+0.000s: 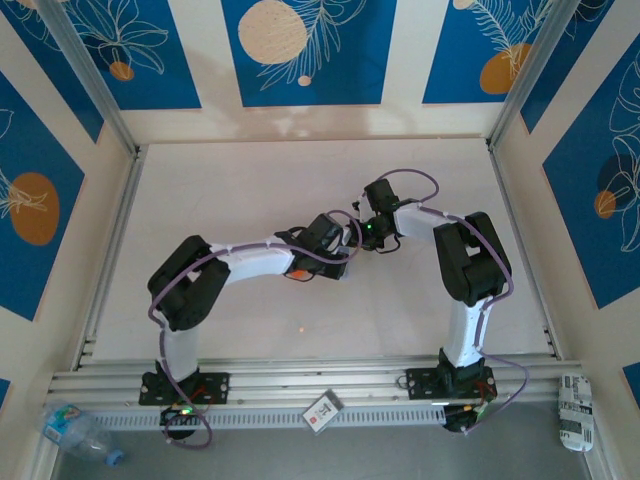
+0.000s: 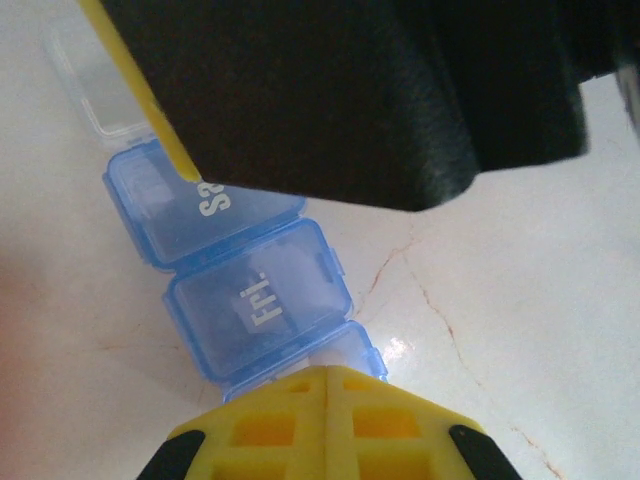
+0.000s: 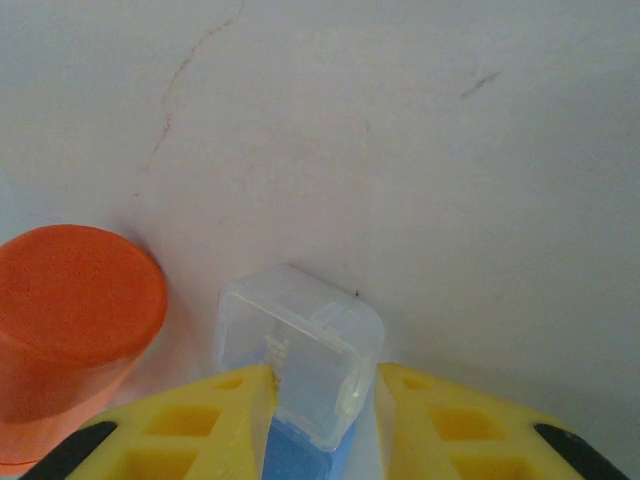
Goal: Sort the pills into containers
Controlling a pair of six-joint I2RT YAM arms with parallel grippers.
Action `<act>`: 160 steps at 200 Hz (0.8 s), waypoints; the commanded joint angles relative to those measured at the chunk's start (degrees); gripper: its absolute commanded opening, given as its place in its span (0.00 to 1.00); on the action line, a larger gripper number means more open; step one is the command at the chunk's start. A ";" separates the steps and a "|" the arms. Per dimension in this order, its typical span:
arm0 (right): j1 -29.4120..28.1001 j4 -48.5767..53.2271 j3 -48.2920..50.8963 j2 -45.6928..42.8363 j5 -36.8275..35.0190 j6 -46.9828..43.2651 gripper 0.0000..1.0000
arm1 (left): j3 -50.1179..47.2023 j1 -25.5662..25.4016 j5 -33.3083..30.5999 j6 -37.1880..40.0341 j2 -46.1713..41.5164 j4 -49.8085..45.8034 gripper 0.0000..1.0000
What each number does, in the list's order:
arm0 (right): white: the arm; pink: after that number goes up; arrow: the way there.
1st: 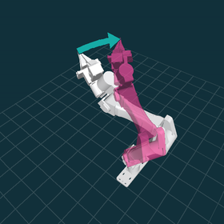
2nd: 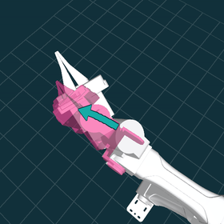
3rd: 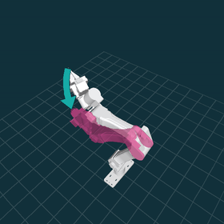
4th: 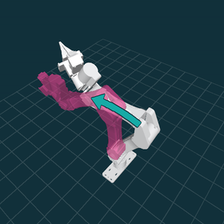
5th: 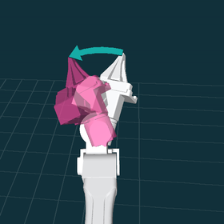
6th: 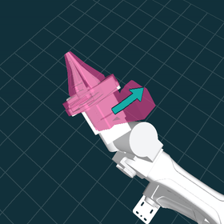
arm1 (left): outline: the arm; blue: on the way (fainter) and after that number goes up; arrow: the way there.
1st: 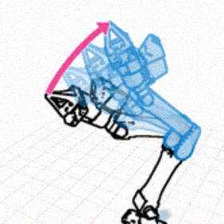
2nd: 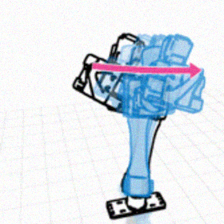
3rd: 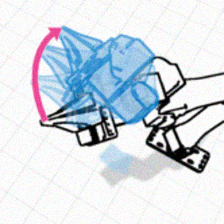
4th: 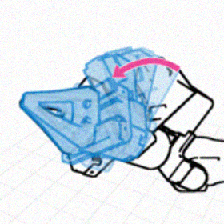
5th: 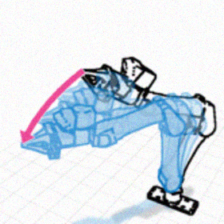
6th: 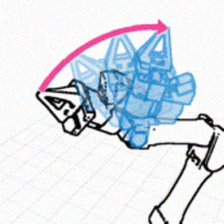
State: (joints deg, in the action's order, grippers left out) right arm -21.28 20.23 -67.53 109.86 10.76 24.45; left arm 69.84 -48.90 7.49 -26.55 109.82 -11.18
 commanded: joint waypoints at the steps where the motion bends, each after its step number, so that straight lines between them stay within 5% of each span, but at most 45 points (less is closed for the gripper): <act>1: -0.87 2.84 1.35 4.87 -4.17 -1.22 0.34 | 1.39 -1.18 1.22 0.27 1.67 -0.06 0.00; 160: -1.14 3.03 1.27 5.16 -4.16 -1.15 0.33 | 0.87 -4.98 -6.87 6.15 6.32 -6.43 0.00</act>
State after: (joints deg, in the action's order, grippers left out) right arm -20.99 20.40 -67.79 110.19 11.42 24.03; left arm 71.94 -52.42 0.56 -23.31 111.20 -12.99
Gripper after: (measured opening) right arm 0.337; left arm 0.055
